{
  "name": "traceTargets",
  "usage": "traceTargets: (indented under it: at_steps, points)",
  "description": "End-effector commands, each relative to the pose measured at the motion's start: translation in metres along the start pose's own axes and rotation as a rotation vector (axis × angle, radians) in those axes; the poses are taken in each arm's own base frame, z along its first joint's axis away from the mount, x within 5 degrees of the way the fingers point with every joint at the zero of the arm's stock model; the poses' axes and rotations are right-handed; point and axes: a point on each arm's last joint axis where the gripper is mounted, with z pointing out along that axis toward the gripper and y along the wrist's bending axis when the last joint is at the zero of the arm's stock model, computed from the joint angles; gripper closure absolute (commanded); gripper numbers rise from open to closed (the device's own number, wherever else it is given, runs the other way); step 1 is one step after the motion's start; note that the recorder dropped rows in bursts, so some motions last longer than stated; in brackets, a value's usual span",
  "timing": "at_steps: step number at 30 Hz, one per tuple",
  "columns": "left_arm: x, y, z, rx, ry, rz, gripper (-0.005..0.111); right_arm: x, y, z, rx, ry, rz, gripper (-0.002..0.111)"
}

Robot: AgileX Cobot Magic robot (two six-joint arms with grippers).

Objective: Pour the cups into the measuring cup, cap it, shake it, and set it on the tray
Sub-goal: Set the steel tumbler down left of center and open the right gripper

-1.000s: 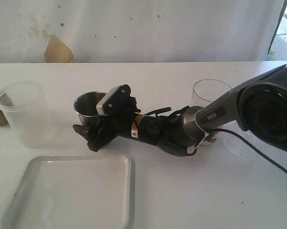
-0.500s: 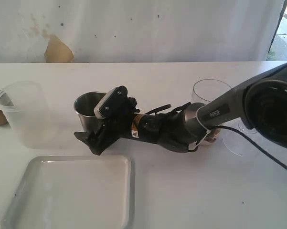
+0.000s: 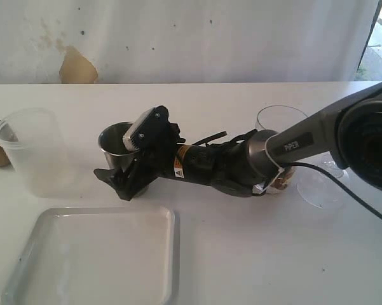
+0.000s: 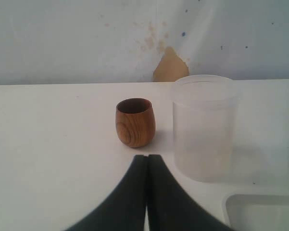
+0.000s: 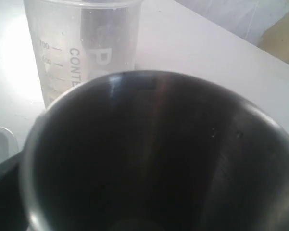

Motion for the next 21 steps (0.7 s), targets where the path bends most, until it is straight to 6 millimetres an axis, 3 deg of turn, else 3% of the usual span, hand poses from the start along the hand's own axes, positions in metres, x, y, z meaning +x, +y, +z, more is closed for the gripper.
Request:
traceTargets:
  at_steps: [1, 9, 21]
  points:
    - [0.002, 0.000, 0.000, -0.005, 0.000, 0.001, 0.107, -0.006, 0.000, -0.001, 0.003, -0.023, 0.003, 0.003]
    - [0.002, 0.000, 0.000, -0.005, 0.000, 0.001, 0.107, -0.011, -0.001, -0.002, 0.002, -0.045, 0.007, 0.003]
    - [0.002, 0.000, 0.000, -0.005, 0.000, 0.001, 0.107, -0.043, -0.007, -0.013, 0.044, -0.050, -0.010, 0.003]
